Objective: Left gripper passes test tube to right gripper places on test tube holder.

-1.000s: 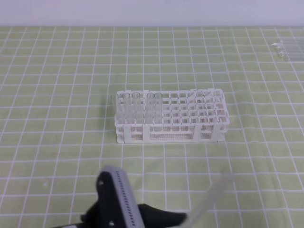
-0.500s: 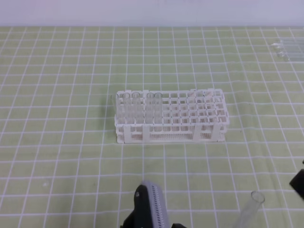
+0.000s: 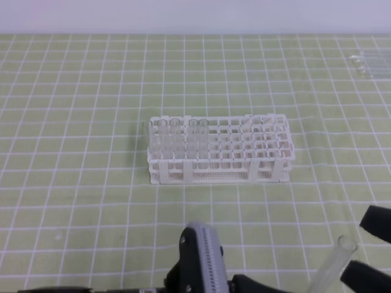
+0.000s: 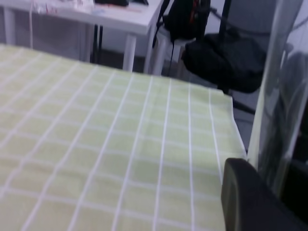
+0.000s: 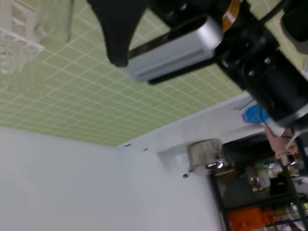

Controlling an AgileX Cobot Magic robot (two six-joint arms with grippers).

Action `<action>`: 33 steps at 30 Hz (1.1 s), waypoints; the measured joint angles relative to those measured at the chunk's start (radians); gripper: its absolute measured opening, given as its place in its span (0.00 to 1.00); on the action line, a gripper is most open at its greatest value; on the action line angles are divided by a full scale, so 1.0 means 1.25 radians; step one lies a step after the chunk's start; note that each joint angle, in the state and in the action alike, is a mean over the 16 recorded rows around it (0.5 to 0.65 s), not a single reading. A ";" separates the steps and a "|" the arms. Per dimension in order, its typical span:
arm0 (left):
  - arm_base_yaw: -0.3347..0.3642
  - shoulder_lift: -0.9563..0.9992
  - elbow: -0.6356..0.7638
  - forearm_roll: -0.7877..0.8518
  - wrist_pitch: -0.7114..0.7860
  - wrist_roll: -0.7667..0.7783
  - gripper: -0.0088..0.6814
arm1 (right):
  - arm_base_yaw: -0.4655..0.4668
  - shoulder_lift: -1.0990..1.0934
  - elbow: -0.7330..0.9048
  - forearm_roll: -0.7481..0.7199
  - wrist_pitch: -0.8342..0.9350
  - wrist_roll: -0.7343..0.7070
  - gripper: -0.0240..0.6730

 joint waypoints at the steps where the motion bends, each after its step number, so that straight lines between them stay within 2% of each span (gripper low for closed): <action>1: 0.000 0.002 -0.007 0.001 0.000 0.002 0.11 | 0.000 0.001 0.000 -0.001 0.002 0.000 0.72; 11: -0.001 0.037 -0.080 0.047 0.003 -0.002 0.12 | 0.000 0.001 0.000 -0.016 0.012 0.000 0.68; 25: 0.000 0.061 -0.140 0.069 -0.004 -0.009 0.10 | 0.000 0.001 0.000 -0.032 -0.005 0.000 0.43; 33: 0.000 0.066 -0.148 0.055 -0.009 -0.008 0.11 | 0.000 0.001 0.000 -0.033 -0.018 -0.002 0.31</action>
